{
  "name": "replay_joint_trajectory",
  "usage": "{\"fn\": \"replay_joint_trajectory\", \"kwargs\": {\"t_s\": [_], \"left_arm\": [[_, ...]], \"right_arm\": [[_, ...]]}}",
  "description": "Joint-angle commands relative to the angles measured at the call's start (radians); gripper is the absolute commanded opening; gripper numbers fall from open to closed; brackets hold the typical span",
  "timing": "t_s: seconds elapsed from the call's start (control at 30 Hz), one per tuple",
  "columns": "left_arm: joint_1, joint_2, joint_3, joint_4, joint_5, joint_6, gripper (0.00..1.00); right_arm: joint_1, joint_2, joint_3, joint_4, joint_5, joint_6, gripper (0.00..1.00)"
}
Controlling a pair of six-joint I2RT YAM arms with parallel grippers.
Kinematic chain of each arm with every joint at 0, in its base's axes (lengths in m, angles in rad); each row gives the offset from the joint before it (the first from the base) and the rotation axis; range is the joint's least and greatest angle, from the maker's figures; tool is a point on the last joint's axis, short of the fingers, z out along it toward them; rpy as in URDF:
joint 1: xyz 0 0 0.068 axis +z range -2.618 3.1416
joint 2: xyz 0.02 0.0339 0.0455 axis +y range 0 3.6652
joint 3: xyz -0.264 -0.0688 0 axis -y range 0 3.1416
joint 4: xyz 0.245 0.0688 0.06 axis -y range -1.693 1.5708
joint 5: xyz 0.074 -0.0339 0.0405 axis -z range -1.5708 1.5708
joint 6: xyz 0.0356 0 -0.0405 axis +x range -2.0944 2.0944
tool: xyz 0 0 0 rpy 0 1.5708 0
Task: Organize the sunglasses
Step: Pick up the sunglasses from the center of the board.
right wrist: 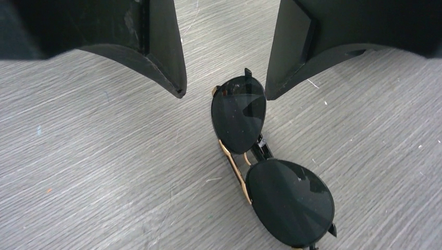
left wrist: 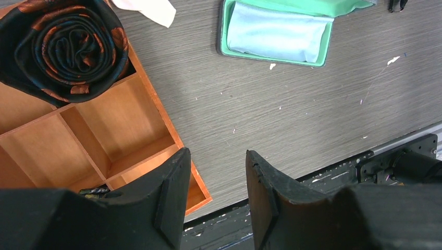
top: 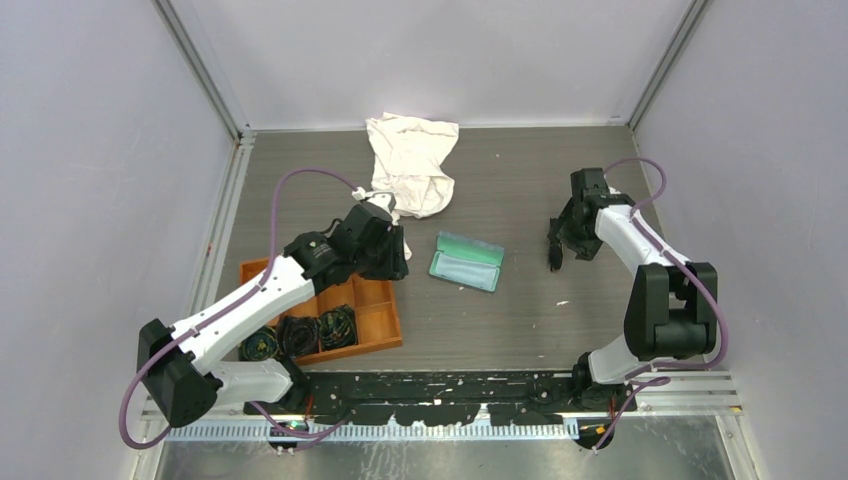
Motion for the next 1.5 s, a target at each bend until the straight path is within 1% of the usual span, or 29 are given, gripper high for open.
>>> {"fn": "replay_joint_trajectory", "kwargs": {"t_s": [0.0,0.17,0.4,0.6,0.7,0.8,0.9,1.07,1.17,1.37,1.47], "left_arm": [[-0.002,-0.001,0.003,0.034,-0.009,0.003,0.45],[-0.003,0.020,0.011,0.039,0.005,0.004,0.45],[-0.002,0.017,0.012,0.036,-0.004,0.005,0.45],[-0.003,0.026,0.013,0.042,0.003,0.004,0.45],[-0.003,0.024,0.011,0.042,0.004,0.004,0.45],[-0.002,0.019,0.011,0.039,0.003,0.004,0.44],[-0.003,0.013,0.009,0.034,-0.001,0.004,0.44],[-0.002,0.012,0.009,0.038,0.003,0.004,0.44],[-0.002,0.018,0.012,0.042,0.011,0.002,0.44],[-0.002,0.012,0.018,0.036,0.014,0.006,0.44],[-0.002,0.003,0.019,0.028,0.010,0.007,0.44]], "right_arm": [[0.002,-0.061,-0.021,0.005,-0.035,-0.005,0.62],[0.002,-0.054,-0.047,0.011,-0.054,-0.006,0.62],[0.003,-0.041,-0.073,0.028,-0.042,0.002,0.61],[0.005,0.020,-0.094,0.081,-0.067,0.002,0.61],[0.020,0.058,-0.098,0.101,-0.053,0.001,0.61],[0.047,0.085,-0.088,0.093,-0.010,-0.001,0.62],[0.064,0.067,-0.075,0.079,0.008,0.000,0.64],[0.065,0.022,-0.022,0.042,-0.001,-0.029,0.68],[0.064,0.035,0.021,0.034,-0.012,-0.062,0.69],[0.064,0.115,0.054,0.109,-0.059,-0.101,0.70],[0.061,0.168,0.085,0.153,-0.108,-0.127,0.68]]}}
